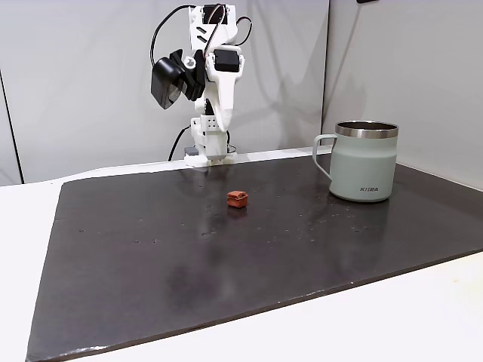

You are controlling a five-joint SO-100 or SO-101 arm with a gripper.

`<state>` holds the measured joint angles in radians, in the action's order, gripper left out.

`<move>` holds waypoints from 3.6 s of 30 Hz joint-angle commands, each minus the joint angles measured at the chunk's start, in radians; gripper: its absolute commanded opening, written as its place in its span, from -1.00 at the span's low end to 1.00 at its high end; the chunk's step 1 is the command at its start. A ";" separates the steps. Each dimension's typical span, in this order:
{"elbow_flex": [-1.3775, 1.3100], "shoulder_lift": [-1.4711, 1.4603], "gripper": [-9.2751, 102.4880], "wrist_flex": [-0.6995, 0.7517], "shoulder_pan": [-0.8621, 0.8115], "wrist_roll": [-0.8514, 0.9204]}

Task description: Grasp a cube and put it in the cup.

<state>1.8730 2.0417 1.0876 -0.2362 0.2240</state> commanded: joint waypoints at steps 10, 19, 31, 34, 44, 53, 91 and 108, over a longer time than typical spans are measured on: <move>-0.225 -0.232 -0.83 0.063 0.021 0.044; -0.328 -0.411 -0.83 0.133 0.049 0.058; -0.333 -0.468 -0.49 0.158 0.041 0.071; -0.333 -0.486 -0.46 0.160 0.038 0.071; -0.336 -0.551 -0.44 0.156 0.034 0.083; -0.359 -0.638 -0.44 0.133 0.018 0.086; -0.494 -0.851 -0.45 0.132 0.034 0.097; -0.495 -0.854 -0.69 0.129 0.037 0.086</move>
<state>1.4128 1.1842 1.2195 -0.2132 0.3145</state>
